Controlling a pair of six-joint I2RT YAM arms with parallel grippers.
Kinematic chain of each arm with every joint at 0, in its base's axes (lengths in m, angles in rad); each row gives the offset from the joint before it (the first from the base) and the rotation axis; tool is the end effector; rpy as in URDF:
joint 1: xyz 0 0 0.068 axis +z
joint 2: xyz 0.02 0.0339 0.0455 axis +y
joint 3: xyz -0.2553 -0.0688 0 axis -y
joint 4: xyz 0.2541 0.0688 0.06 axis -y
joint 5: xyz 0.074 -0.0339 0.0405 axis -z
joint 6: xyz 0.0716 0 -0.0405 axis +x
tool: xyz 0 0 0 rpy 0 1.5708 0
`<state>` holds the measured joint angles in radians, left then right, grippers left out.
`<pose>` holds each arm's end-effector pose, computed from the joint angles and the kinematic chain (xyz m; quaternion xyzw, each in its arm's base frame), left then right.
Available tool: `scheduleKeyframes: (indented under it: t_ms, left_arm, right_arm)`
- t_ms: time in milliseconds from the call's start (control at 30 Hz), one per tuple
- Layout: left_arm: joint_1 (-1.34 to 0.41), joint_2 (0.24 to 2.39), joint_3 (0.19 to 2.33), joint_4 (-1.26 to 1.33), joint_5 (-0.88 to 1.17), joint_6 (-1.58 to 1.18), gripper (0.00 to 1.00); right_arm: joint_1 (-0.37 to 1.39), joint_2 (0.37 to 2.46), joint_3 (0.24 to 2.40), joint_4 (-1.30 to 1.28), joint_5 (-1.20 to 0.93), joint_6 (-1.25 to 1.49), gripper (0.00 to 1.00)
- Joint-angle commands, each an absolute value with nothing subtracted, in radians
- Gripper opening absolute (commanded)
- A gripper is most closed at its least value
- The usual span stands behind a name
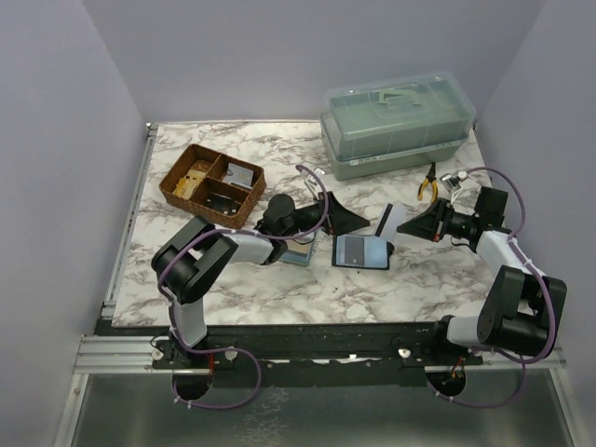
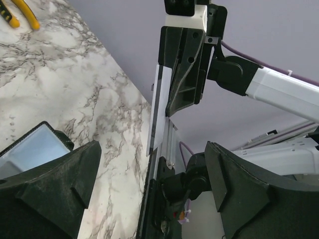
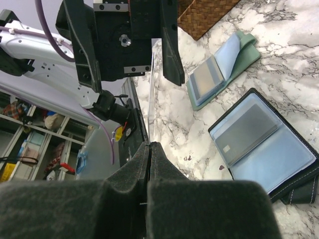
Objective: Take the credit cards out of the card holder
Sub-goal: Place the credit card in the storage box.
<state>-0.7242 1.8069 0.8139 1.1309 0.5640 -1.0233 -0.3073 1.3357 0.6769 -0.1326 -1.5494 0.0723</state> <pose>0.2757 -0.2950 0.2001 0.1135 0.6550 -0.6727 0.3249 0.2612 -0.0078 0.1999 -0.1363 0.6993 0.6108 0.3455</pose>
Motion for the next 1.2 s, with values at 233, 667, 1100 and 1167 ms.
scheduleKeyframes:
  t_ms: [233,667,1100,1167]
  left_arm:
    - [-0.778,2.019,1.002,1.241,0.647,-1.141,0.70]
    - [-0.781,2.035,0.993,1.337,0.680,-1.192,0.00]
    - [-0.572,1.796,0.694,1.308,0.658,-1.247,0.00]
    - [-0.524,1.744,0.662,1.248,0.647,-1.250,0.00]
  right_arm:
    - [-0.296,1.362,0.711,-0.185,-1.638,0.023,0.00]
    - [-0.291,1.376,0.740,-0.278,-1.608,-0.078,0.26]
    - [-0.293,1.320,0.844,-0.586,-1.512,-0.420,0.85]
    - [-0.293,1.298,0.836,-0.569,-1.493,-0.414,0.85]
